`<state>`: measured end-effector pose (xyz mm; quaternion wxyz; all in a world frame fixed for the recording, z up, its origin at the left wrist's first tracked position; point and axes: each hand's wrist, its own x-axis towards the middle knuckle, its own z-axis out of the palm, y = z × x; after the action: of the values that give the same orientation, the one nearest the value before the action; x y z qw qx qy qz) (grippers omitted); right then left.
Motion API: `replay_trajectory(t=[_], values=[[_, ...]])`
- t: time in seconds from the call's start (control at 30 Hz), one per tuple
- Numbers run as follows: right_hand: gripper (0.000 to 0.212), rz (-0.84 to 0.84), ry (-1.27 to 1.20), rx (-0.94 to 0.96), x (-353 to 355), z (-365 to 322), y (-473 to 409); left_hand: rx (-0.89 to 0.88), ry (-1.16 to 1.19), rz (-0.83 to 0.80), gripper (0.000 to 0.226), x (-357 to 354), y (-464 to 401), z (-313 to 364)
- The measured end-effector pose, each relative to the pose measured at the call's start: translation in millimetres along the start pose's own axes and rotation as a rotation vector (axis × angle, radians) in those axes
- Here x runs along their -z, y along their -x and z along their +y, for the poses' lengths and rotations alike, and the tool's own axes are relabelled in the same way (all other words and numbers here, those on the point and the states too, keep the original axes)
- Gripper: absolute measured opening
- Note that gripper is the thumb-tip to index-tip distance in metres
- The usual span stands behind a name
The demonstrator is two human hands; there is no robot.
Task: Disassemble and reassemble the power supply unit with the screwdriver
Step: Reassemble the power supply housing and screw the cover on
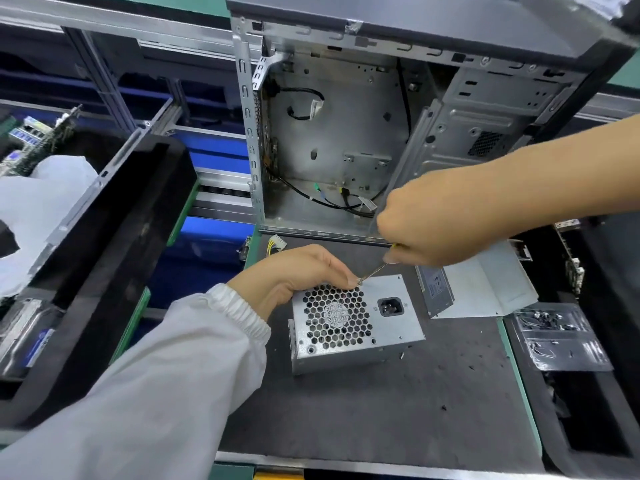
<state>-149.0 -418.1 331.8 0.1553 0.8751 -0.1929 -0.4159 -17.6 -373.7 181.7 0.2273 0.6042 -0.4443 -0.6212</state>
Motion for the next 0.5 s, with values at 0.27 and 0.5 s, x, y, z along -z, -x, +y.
replay_trajectory(t=[0.27, 0.5], values=[[0.025, -0.335, -0.962, -0.121, 13.7, 34.2, -16.3, -0.049, 0.002, 0.000, 0.018, -3.7, 2.2, -4.9], [0.006, 0.393, 0.674, 0.468, 8.4, 5.7, -0.8, -0.054, 0.016, 0.024, 0.018, -2.5, -0.1, -3.8]])
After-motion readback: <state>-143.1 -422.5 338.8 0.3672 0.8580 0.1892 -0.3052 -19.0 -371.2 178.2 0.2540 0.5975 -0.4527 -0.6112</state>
